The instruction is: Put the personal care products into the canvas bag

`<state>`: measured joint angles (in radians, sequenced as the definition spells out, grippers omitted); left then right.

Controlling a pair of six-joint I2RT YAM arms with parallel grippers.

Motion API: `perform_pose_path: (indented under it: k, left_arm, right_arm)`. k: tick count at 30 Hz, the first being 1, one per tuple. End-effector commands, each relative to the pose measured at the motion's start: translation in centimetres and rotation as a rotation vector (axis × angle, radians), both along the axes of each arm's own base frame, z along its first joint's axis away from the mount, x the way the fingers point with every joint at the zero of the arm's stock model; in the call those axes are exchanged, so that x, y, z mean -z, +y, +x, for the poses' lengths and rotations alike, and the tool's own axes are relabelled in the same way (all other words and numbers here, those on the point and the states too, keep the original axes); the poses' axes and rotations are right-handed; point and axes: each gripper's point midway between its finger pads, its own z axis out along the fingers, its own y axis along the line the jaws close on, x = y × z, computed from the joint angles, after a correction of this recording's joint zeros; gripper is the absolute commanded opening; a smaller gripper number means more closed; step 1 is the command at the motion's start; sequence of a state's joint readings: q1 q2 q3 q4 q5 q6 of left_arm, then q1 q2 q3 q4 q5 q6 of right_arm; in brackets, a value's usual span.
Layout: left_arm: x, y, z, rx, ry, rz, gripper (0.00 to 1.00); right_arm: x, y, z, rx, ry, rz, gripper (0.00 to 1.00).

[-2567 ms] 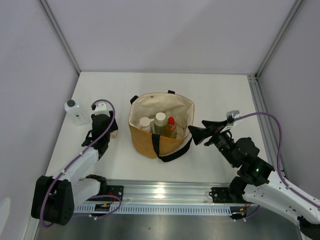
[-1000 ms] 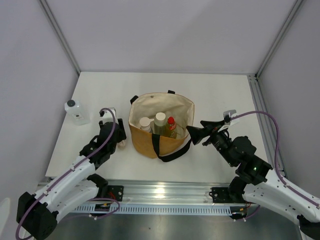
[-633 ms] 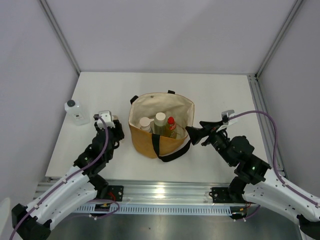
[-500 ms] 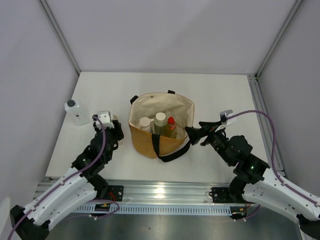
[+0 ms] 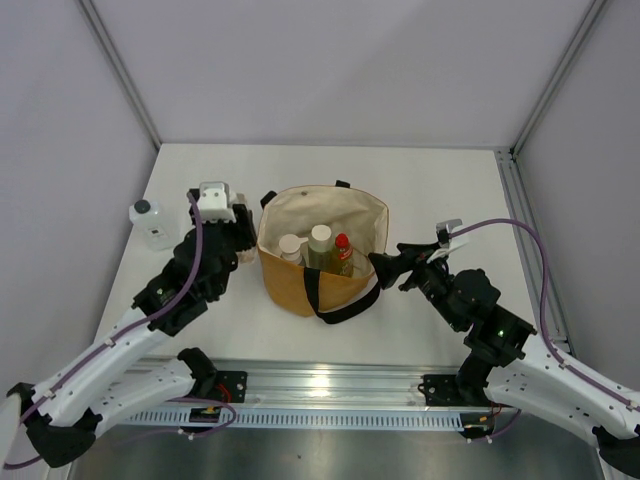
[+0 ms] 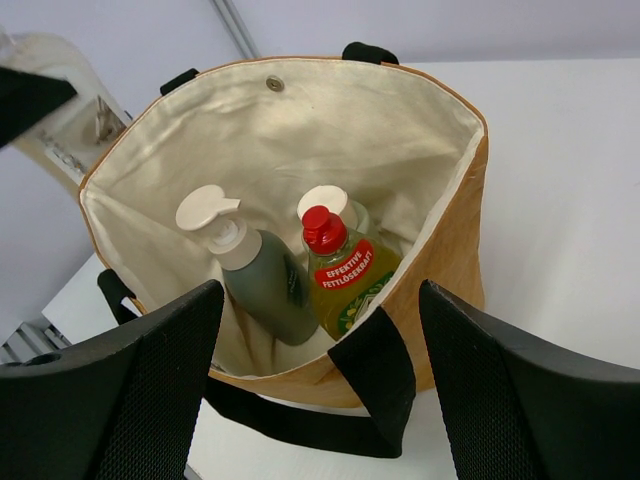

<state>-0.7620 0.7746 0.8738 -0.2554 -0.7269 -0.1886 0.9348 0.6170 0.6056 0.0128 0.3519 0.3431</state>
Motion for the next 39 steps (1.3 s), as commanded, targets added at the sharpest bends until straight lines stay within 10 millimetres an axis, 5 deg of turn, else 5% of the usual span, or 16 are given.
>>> perform_pose_path:
  k: [1,6,14,23,29,39]
  left_arm:
    - [-9.9,0.0,-0.3,-0.007,-0.202,-0.104,0.01]
    - [-14.9,-0.9,-0.4,0.021,-0.272,-0.104,0.0]
    - [-17.0,-6.1,-0.6,0.192,-0.352,-0.134,0.01]
    - [-15.4,-13.2,-0.2,0.357,-0.386,-0.136,0.01]
    - [-10.7,-17.0,0.0,0.471,-0.354,-0.134,0.01]
    - [-6.5,-21.1,0.4,0.587,-0.366,-0.141,0.01]
  right_arm:
    - [-0.9,-0.2,0.2,0.015,-0.025,0.023,0.83]
    - [-0.9,-0.2,0.2,0.02,-0.027,0.022,0.83]
    - [-0.7,-0.4,0.4,0.032,-0.026,0.013,0.83]
    - [-0.9,-0.8,0.4,0.049,-0.032,0.015,0.83]
    - [-1.1,-1.0,0.4,0.053,-0.036,0.02,0.83]
    - [-1.3,-1.3,0.4,0.065,-0.042,0.028,0.83]
